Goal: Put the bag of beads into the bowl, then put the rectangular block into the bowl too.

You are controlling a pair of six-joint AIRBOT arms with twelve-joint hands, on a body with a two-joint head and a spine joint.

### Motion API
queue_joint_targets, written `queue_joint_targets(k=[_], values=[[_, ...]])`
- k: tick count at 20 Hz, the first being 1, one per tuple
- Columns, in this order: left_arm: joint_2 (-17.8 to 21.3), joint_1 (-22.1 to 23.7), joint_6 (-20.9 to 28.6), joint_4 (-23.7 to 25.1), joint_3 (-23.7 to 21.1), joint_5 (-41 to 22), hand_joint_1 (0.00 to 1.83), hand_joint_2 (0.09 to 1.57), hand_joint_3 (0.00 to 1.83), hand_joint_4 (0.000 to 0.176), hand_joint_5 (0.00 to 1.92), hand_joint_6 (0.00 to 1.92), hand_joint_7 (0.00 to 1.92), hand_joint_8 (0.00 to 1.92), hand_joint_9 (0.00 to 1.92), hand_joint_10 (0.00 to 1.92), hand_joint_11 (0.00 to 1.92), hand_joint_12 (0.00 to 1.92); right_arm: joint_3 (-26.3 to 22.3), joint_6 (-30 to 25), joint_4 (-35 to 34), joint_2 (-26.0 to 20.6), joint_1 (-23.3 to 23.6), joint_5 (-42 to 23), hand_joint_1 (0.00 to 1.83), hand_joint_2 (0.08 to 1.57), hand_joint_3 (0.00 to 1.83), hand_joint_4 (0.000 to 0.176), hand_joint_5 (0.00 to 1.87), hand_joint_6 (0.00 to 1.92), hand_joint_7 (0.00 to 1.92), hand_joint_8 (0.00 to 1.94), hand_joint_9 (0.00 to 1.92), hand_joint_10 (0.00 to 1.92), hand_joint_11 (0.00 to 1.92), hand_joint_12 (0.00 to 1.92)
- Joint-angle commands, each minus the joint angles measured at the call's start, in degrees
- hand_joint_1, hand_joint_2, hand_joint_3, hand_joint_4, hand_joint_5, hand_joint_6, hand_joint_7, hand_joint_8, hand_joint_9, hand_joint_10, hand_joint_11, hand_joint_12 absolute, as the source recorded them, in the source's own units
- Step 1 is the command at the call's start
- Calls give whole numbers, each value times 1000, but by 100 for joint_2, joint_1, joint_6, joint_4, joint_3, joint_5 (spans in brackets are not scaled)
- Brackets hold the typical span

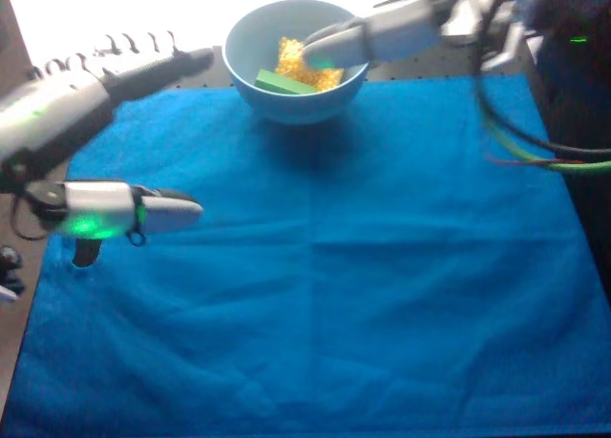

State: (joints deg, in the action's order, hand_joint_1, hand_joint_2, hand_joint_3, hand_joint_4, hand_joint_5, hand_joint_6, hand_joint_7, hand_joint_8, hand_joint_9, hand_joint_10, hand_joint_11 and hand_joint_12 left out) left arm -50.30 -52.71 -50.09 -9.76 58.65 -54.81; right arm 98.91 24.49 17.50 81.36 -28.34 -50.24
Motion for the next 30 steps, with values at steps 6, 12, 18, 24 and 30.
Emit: queue_joint_targets(k=[6, 12, 18, 24, 30], values=[[423, -245, 19, -301, -266, -1823, 911, 983, 0, 20, 167, 0, 150, 0, 86, 2, 0, 237, -1009, -9, -779, -971, -908, -1792, 600, 762, 0, 176, 0, 0, 63, 4, 69, 4, 0, 427], [754, -812, 18, -434, -709, -2981, 888, 998, 3, 36, 153, 0, 140, 0, 83, 0, 0, 185, -2270, -9, -2202, -1987, -2588, -3489, 525, 768, 6, 176, 0, 0, 0, 0, 0, 0, 11, 5], [889, -1633, 18, -799, -1072, -4132, 573, 1045, 12, 166, 39, 0, 37, 0, 36, 0, 0, 0, -2968, -9, -3023, -2388, -3705, -4680, 715, 856, 23, 176, 0, 0, 0, 0, 0, 0, 0, 0], [946, -1808, 126, -862, -1154, -4444, 293, 1099, 15, 134, 0, 0, 46, 2, 83, 11, 86, 52, -3251, -9, -3354, -2579, -4057, -5073, 578, 885, 0, 176, 0, 0, 0, 0, 0, 0, 0, 0], [977, -1504, 280, -567, -991, -4445, 94, 1172, 0, 77, 0, 0, 33, 0, 59, 0, 8, 20, -3254, -9, -3258, -2592, -3965, -5077, 535, 927, 15, 176, 0, 0, 0, 0, 0, 0, 0, 0]])
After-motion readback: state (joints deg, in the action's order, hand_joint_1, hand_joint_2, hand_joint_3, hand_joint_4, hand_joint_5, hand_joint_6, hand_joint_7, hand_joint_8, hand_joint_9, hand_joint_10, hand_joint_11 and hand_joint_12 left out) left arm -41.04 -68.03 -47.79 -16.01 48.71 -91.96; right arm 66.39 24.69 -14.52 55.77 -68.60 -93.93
